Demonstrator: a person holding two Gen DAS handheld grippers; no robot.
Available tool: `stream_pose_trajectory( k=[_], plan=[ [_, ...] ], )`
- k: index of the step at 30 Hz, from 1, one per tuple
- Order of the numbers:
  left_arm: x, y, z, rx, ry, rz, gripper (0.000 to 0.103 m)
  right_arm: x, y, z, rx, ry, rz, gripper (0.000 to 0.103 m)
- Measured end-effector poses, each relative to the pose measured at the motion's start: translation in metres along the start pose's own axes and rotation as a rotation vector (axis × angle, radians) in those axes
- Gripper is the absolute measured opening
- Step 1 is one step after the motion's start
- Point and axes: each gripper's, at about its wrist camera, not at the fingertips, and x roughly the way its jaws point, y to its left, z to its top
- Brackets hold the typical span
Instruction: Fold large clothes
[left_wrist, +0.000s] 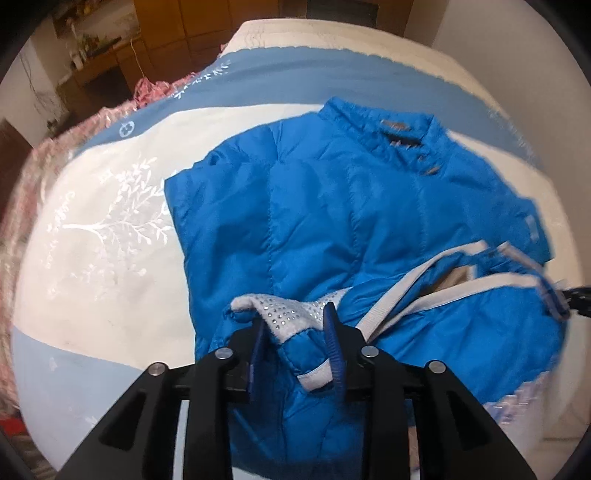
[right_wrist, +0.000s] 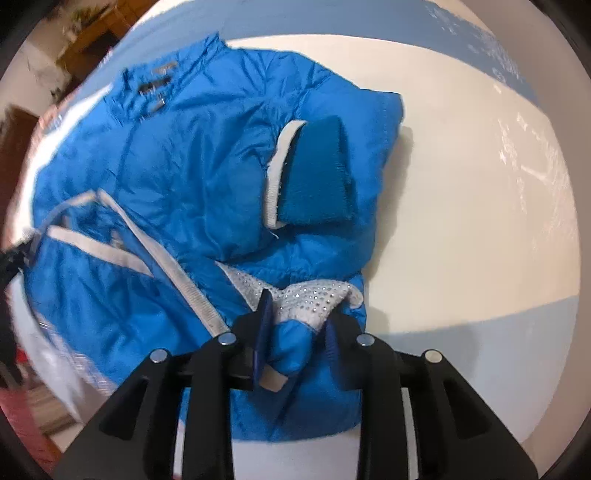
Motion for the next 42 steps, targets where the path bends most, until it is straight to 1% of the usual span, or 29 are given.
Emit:
stream_pose_trajectory(
  k=[2,3,5,6,7,8,9,10,11,12,14,15,16,18,19,20,22,25,28,30,32,34,35,36,37,38,40,41,42],
  plan=[
    [-0.014,0.013,0.002,-0.038,0.001,-0.075,0.033,-0.013,-0.008,-0.001,0.017,0.0,0.069,0.033],
    [-0.018,0.017,0.003,-0.049,0.002,-0.094,0.033,-0.018,-0.011,-0.002,0.024,-0.002,0.09,0.034],
    [-0.031,0.028,0.005,-0.09,0.004,-0.162,0.034,-0.029,-0.011,-0.002,0.024,-0.002,0.121,0.038],
    [-0.037,0.032,0.006,-0.11,0.003,-0.192,0.034,-0.038,-0.01,-0.004,-0.001,-0.011,0.156,0.048],
    [-0.045,0.038,0.007,-0.13,0.001,-0.233,0.035,-0.043,-0.007,-0.004,-0.01,-0.017,0.178,0.056],
    [-0.051,0.041,0.007,-0.139,-0.002,-0.258,0.037,-0.047,-0.005,-0.006,-0.009,-0.019,0.208,0.07],
    [-0.057,0.044,0.008,-0.149,-0.006,-0.288,0.04,-0.053,-0.004,-0.006,-0.008,-0.031,0.232,0.099],
    [-0.061,0.045,0.008,-0.159,-0.01,-0.311,0.041,-0.06,-0.001,-0.005,-0.013,-0.068,0.22,0.1],
    [-0.067,0.046,0.008,-0.161,-0.019,-0.335,0.042,-0.071,0.001,-0.006,-0.025,-0.104,0.162,0.1],
    [-0.071,0.044,0.008,-0.154,-0.025,-0.334,0.042,-0.075,0.003,-0.004,-0.027,-0.12,0.133,0.1],
    [-0.079,0.041,0.007,-0.138,-0.054,-0.282,0.051,-0.087,0.0,-0.005,-0.025,-0.147,0.116,0.1],
    [-0.087,0.04,0.006,-0.131,-0.097,-0.211,0.053,-0.089,0.0,-0.006,-0.03,-0.149,0.113,0.1],
    [-0.1,0.043,0.005,-0.141,-0.16,-0.125,0.053,-0.089,-0.001,-0.005,-0.035,-0.149,0.103,0.1],
    [-0.118,0.051,0.007,-0.158,-0.231,-0.119,0.056,-0.089,0.002,-0.008,-0.056,-0.149,0.075,0.1],
    [-0.127,0.053,0.008,-0.149,-0.259,-0.119,0.062,-0.088,0.004,-0.009,-0.07,-0.152,0.061,0.099],
    [-0.128,0.052,0.009,-0.131,-0.262,-0.111,0.065,-0.086,0.004,-0.009,-0.081,-0.162,0.044,0.099],
    [-0.119,0.042,0.009,-0.071,-0.231,-0.071,0.067,-0.079,0.01,-0.009,-0.12,-0.183,0.003,0.099],
    [-0.085,0.032,0.008,-0.011,-0.155,-0.056,0.067,-0.061,0.015,-0.005,-0.168,-0.18,-0.001,0.099],
    [-0.046,0.027,0.007,0.025,-0.094,-0.037,0.067,-0.044,0.017,0.002,-0.214,-0.196,-0.011,0.099],
    [-0.025,0.029,0.006,0.026,-0.068,-0.041,0.067,-0.032,0.018,0.008,-0.248,-0.199,0.013,0.099],
    [-0.008,0.029,0.008,0.03,-0.044,-0.034,0.067,-0.019,0.021,0.013,-0.284,-0.201,0.007,0.099],
    [0.006,0.028,0.012,0.046,-0.025,-0.013,0.067,-0.009,0.023,0.018,-0.305,-0.19,-0.015,0.093],
    [0.01,0.028,0.013,0.051,-0.02,-0.014,0.067,-0.003,0.023,0.022,-0.304,-0.172,-0.017,0.078],
    [0.014,0.026,0.014,0.056,-0.014,-0.016,0.065,0.002,0.022,0.025,-0.299,-0.156,-0.009,0.058],
    [0.017,0.024,0.015,0.065,-0.01,-0.015,0.06,0.007,0.021,0.028,-0.289,-0.139,0.012,0.052],
    [0.018,0.022,0.016,0.074,-0.009,-0.021,0.055,0.01,0.019,0.03,-0.279,-0.131,0.025,0.051],
    [0.019,0.021,0.017,0.076,-0.006,-0.026,0.036,0.011,0.018,0.031,-0.286,-0.146,0.026,0.037],
    [0.02,0.02,0.017,0.079,-0.011,-0.018,0.029,0.01,0.015,0.031,-0.281,-0.149,0.026,0.028],
    [0.019,0.019,0.018,0.08,-0.015,-0.018,0.018,0.009,0.014,0.032,-0.277,-0.151,0.033,0.018]
  ],
)
